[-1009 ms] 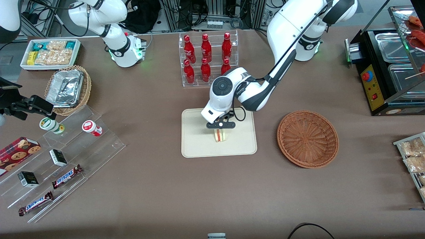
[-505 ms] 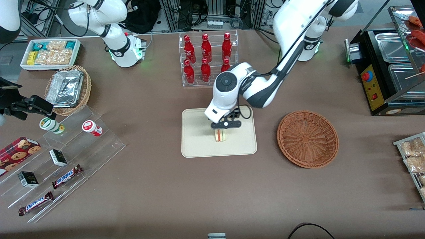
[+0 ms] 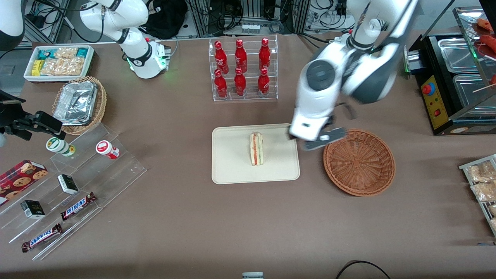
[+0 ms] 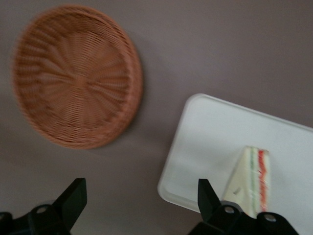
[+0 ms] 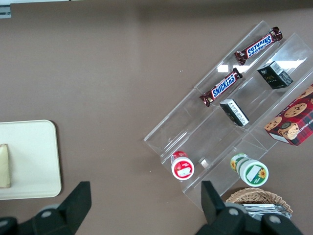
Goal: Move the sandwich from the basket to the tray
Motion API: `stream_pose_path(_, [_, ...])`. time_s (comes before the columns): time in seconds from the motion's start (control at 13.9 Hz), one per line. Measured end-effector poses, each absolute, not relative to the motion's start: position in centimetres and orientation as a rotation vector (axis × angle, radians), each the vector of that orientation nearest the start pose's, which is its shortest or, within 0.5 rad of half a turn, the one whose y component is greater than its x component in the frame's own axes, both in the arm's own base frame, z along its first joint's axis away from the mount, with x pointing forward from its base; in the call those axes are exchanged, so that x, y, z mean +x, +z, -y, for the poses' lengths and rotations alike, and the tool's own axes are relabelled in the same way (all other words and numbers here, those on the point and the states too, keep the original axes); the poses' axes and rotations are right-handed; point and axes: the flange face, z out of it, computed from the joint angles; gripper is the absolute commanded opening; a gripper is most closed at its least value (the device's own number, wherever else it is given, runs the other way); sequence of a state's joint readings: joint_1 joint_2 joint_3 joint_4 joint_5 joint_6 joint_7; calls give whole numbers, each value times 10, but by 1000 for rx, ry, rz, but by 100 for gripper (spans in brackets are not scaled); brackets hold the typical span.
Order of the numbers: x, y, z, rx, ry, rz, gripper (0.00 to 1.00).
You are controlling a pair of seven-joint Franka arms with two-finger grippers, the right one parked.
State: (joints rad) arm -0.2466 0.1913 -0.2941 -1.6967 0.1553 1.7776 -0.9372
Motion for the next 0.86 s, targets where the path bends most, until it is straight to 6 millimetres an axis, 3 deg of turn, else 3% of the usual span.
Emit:
stream_pose_path(0.22, [537,523,202,-2921,75,481,100])
stream_pose_path(0.5, [536,558,105,-2977,180,284,100])
stream_pose_path(0.65, [530,571,71,-2992,222,206,100])
stream_pose_path(0.86, [521,591,51,-3006,207,138,100])
